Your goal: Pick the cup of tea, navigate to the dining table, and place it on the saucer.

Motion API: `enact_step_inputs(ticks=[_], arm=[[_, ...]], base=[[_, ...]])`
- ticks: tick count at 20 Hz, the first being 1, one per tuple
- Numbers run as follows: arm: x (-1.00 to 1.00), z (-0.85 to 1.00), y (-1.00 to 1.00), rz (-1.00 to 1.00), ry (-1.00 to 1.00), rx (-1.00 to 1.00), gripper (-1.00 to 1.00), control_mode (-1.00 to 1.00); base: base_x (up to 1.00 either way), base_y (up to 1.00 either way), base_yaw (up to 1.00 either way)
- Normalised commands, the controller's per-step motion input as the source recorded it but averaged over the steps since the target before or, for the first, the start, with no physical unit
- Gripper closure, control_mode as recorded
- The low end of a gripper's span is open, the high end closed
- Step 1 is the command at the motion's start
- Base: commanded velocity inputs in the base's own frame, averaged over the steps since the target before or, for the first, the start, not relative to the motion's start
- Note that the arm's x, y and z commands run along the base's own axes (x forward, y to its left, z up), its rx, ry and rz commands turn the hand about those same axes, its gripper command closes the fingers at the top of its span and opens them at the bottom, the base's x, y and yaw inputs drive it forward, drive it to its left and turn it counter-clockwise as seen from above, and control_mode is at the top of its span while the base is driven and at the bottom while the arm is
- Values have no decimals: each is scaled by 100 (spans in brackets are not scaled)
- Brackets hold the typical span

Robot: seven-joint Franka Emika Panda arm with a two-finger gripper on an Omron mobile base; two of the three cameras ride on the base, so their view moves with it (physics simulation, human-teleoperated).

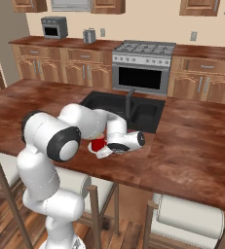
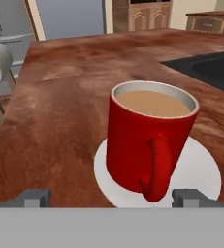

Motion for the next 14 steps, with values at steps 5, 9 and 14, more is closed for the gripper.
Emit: enact_step_inputs(ticks=[5, 9, 14], arm=[[-48, 40, 0, 0, -3, 1, -100, -100], [-38, 55, 0, 0, -6, 0, -100, -100], [-39, 53, 0, 0, -9, 0, -100, -100]], base=[[0, 0, 0], [0, 0, 0], [0, 0, 0]])
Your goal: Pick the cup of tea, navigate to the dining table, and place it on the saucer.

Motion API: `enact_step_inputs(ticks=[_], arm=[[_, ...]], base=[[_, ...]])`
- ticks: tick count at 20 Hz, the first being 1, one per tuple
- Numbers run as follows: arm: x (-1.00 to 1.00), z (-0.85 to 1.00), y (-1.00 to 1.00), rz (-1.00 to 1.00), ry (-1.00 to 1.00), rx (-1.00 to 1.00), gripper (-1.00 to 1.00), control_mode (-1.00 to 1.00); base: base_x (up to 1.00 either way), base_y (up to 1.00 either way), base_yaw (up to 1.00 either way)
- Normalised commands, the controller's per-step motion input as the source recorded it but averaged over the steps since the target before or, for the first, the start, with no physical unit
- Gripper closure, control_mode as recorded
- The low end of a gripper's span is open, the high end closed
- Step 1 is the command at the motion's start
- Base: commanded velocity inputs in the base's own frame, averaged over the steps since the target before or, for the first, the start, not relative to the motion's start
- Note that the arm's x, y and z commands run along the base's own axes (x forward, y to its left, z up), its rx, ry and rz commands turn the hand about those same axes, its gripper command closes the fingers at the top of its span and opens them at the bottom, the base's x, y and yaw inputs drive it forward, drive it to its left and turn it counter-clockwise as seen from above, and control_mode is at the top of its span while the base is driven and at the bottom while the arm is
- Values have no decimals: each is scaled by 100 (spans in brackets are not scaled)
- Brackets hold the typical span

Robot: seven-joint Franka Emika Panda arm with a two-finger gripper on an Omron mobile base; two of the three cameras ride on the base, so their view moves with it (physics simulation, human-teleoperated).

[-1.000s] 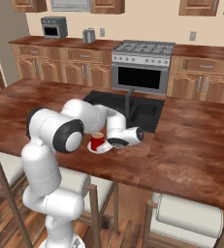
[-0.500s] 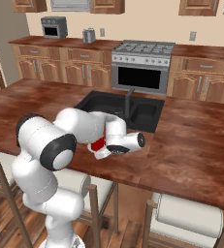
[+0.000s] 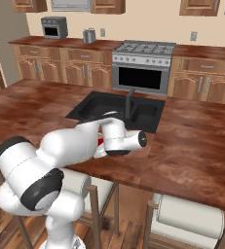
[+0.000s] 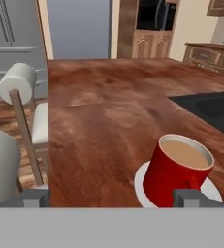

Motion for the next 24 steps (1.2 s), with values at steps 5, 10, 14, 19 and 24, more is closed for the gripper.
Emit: enact_step_inputs(ticks=[5, 10, 14, 19, 24], arm=[[-43, 48, 0, 0, -11, 0, -100, -100], [-48, 52, 0, 0, -10, 0, -100, -100], [-48, 54, 0, 0, -6, 0, -100, -100], [-46, 57, 0, 0, -3, 0, -100, -100], [-46, 48, 0, 0, -1, 0, -100, -100]], base=[[0, 0, 0], [0, 0, 0], [0, 0, 0], [0, 0, 0], [0, 0, 0]])
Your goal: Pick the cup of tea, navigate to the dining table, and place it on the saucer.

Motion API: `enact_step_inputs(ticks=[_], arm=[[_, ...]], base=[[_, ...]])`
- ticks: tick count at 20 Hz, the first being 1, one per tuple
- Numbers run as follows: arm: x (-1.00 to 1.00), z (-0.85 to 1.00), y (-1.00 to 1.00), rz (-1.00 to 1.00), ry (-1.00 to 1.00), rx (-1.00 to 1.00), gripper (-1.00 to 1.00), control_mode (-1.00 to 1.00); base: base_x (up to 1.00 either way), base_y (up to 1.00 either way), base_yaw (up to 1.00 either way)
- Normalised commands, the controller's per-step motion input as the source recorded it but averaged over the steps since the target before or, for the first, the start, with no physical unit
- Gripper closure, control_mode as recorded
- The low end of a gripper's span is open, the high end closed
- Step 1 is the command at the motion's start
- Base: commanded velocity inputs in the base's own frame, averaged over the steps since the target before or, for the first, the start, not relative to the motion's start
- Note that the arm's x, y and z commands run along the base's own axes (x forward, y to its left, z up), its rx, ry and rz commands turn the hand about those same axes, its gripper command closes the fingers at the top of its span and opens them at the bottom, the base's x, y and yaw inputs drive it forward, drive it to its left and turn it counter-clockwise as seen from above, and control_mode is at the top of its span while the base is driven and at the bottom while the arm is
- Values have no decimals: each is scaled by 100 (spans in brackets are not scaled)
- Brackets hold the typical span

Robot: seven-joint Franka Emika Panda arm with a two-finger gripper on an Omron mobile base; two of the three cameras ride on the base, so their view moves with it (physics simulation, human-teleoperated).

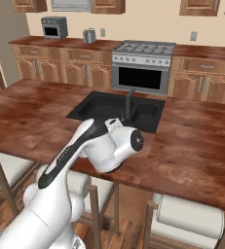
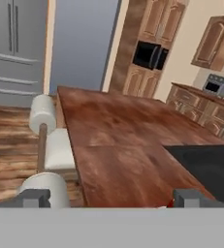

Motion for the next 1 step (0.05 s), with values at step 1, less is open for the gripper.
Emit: enact_step_inputs(ticks=[1], arm=[[-47, 34, 0, 0, 0, 0, -100, -100]], base=[[0, 0, 0]])
